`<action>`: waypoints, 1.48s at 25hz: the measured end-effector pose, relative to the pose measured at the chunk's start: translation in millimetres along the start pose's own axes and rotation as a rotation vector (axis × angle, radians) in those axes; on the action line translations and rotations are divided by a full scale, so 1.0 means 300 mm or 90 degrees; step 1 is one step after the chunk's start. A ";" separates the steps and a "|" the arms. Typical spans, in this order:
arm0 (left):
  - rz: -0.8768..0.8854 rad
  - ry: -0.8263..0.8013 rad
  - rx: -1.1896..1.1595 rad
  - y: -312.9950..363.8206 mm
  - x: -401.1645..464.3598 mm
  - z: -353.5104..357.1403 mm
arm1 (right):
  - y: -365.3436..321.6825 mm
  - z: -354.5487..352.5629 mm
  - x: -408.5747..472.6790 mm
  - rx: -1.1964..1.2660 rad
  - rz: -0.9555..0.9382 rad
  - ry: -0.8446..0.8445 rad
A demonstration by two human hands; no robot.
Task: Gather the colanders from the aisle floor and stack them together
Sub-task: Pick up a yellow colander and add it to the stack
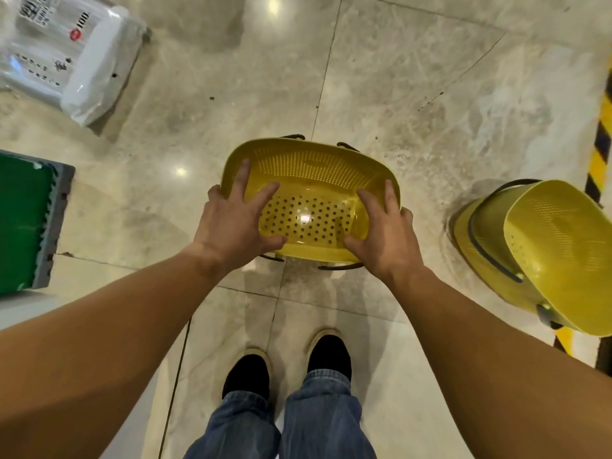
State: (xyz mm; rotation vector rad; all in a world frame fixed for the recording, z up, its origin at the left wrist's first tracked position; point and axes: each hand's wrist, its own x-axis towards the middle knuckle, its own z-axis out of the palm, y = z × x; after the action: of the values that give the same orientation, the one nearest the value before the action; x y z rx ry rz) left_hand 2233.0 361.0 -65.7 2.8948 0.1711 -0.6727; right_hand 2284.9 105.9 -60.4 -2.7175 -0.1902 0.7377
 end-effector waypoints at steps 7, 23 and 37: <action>0.031 0.046 -0.020 0.184 -0.312 -0.583 | -0.071 -0.583 -0.341 0.021 -0.046 0.093; 0.106 0.234 -0.008 0.563 -1.312 -2.000 | -0.478 -1.801 -1.439 0.084 -0.059 0.286; 0.520 0.242 0.104 1.116 -1.937 -2.021 | -0.243 -1.715 -2.638 0.155 0.295 0.485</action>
State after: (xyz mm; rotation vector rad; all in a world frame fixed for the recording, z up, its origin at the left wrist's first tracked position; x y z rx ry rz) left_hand 2023.0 102.2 774.8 2.8175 -1.0002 0.0113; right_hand 1866.0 -128.4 755.8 -2.6035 0.6674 -0.2069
